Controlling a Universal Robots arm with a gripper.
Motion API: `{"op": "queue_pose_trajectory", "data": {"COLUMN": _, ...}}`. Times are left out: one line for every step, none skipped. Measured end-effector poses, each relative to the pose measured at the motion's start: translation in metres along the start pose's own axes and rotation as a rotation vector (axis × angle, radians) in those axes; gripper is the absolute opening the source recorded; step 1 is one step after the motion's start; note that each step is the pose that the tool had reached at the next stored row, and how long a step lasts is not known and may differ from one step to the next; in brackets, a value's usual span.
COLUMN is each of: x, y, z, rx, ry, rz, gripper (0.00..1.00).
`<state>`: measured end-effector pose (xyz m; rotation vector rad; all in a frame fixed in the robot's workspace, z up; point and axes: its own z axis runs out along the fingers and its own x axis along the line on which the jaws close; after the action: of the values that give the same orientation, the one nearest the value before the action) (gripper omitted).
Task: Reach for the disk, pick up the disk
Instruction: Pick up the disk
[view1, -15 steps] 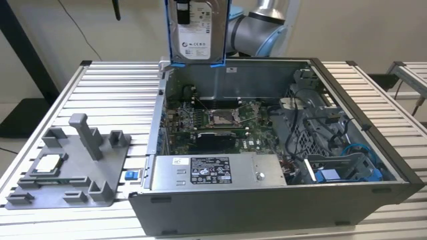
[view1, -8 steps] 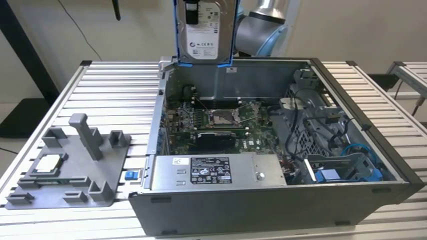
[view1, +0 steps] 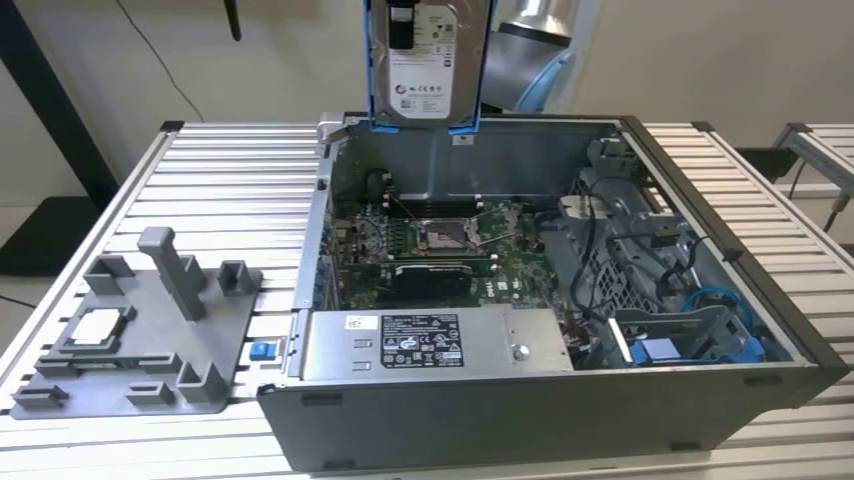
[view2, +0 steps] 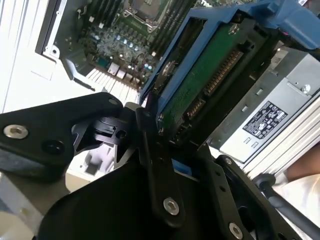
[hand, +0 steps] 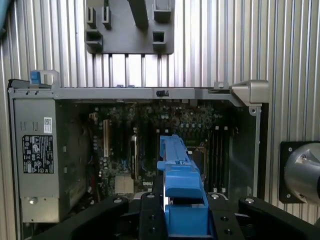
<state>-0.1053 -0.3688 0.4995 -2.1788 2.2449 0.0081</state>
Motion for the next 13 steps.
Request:
{"op": "queue_pose_trajectory", "data": {"x": -0.0001, "y": -0.0021, "z": 0.0000, "rx": 0.0000, "ry": 0.0000, "rz": 0.000, "gripper": 0.00}}
{"op": "queue_pose_trajectory", "data": {"x": -0.0001, "y": -0.0043, "z": 0.0001, "rx": 0.0000, "ry": 0.0000, "rz": 0.000, "gripper": 0.00}}
{"op": "queue_pose_trajectory", "data": {"x": -0.0002, "y": -0.0067, "z": 0.0001, "rx": -0.0001, "ry": 0.0001, "rz": 0.000, "gripper": 0.00}}
{"op": "queue_pose_trajectory", "data": {"x": -0.0003, "y": -0.0092, "z": 0.0001, "rx": -0.0001, "ry": 0.0001, "rz": 0.000, "gripper": 0.00}}
{"op": "queue_pose_trajectory", "data": {"x": -0.0003, "y": -0.0120, "z": 0.0002, "rx": 0.0000, "ry": 0.0000, "rz": 0.000, "gripper": 0.00}}
{"op": "queue_pose_trajectory", "data": {"x": -0.0004, "y": -0.0150, "z": 0.0002, "rx": 0.0000, "ry": 0.0000, "rz": 0.000, "gripper": 0.00}}
{"op": "queue_pose_trajectory", "data": {"x": -0.0005, "y": -0.0180, "z": 0.0003, "rx": 0.0000, "ry": 0.0001, "rz": 0.000, "gripper": 0.00}}
{"op": "queue_pose_trajectory", "data": {"x": -0.0006, "y": -0.0214, "z": 0.0003, "rx": 0.0000, "ry": 0.0001, "rz": 0.000, "gripper": 0.00}}
{"op": "queue_pose_trajectory", "data": {"x": -0.0008, "y": -0.0252, "z": 0.0003, "rx": -0.0001, "ry": 0.0001, "rz": 0.000, "gripper": 0.00}}
{"op": "queue_pose_trajectory", "data": {"x": -0.0009, "y": -0.0291, "z": 0.0004, "rx": 0.0000, "ry": 0.0001, "rz": 0.000, "gripper": 0.00}}
{"op": "queue_pose_trajectory", "data": {"x": -0.0010, "y": -0.0334, "z": 0.0005, "rx": 0.0000, "ry": 0.0001, "rz": 0.000, "gripper": 0.00}}
{"op": "queue_pose_trajectory", "data": {"x": -0.0011, "y": -0.0376, "z": 0.0005, "rx": 0.0000, "ry": 0.0001, "rz": 0.000, "gripper": 0.00}}
{"op": "queue_pose_trajectory", "data": {"x": -0.0012, "y": -0.0421, "z": 0.0006, "rx": 0.0000, "ry": 0.0001, "rz": 0.000, "gripper": 0.00}}
